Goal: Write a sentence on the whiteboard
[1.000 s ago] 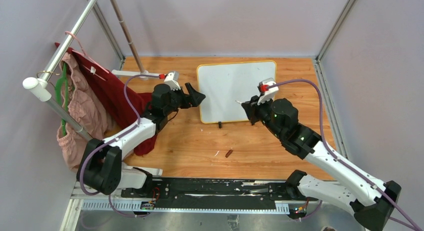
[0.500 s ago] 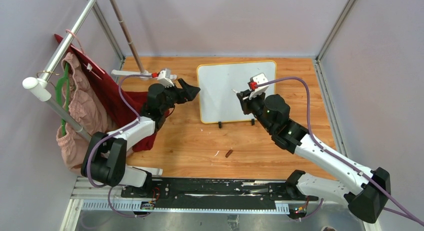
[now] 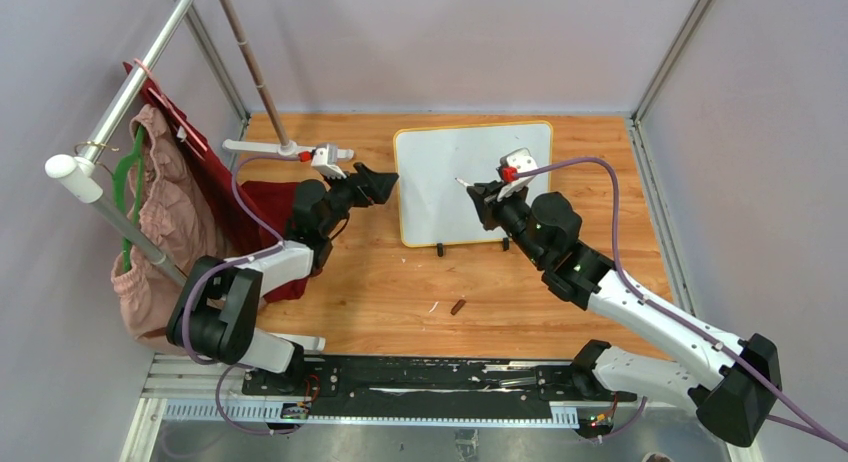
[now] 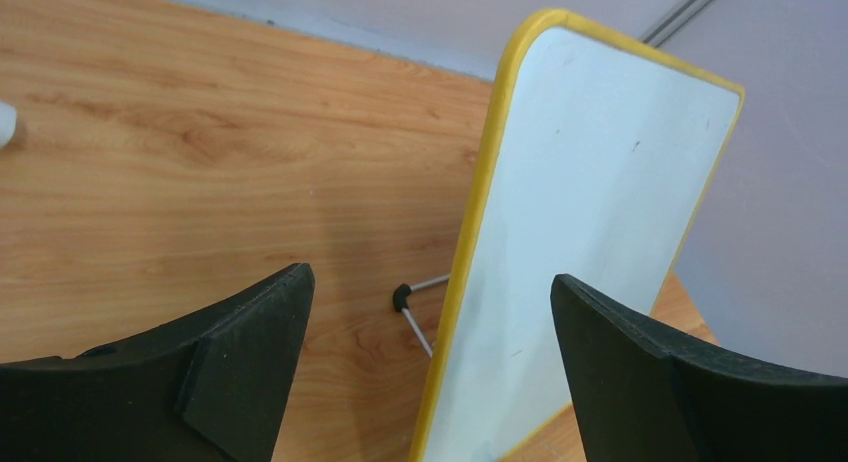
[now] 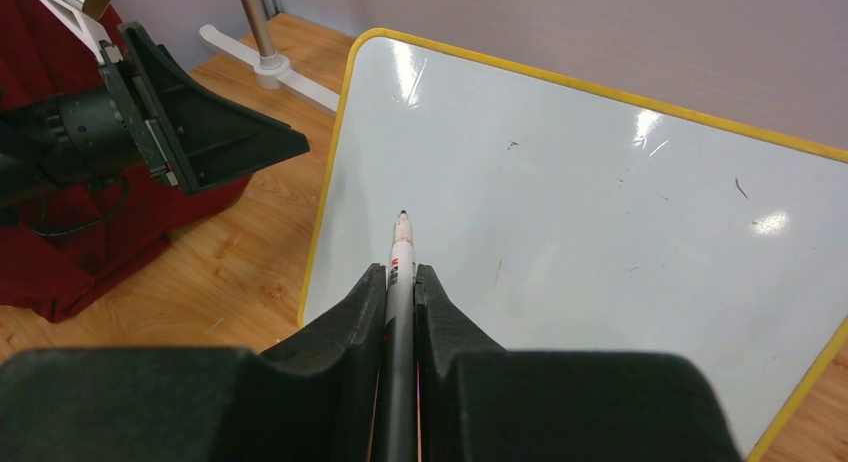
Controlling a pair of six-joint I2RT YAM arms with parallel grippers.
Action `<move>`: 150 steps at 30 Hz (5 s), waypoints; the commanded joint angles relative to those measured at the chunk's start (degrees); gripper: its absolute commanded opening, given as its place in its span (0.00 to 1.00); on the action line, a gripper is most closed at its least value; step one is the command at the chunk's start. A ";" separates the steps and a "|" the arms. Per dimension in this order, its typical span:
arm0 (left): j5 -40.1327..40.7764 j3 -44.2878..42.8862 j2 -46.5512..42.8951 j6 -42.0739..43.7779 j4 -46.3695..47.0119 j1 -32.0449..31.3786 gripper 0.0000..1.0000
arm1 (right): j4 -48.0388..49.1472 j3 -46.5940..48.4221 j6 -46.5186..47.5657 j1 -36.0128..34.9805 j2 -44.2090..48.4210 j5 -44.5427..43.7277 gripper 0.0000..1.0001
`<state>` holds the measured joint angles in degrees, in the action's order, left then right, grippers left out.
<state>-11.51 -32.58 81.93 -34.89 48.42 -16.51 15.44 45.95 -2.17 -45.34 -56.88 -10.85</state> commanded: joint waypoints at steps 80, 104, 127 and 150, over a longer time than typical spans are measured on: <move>-22.30 -1.79 16.17 -5.16 13.35 3.42 0.61 | 29.18 11.28 5.77 -4.33 -31.55 -8.82 0.00; -22.68 -1.65 16.24 -6.22 15.30 3.42 0.51 | 30.27 11.62 4.20 -2.32 -34.76 -9.08 0.00; -23.12 -1.32 16.21 -7.89 18.42 3.42 0.47 | 28.25 9.23 4.53 -1.78 -34.47 -10.41 0.00; -23.26 -1.25 16.31 -8.46 19.28 3.42 0.44 | 26.75 4.75 4.51 -1.24 -31.15 -12.29 0.00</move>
<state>-33.45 -34.92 96.92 -42.00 66.41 -13.50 42.44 52.23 2.63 -47.81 -89.67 -20.64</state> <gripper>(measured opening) 0.442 0.170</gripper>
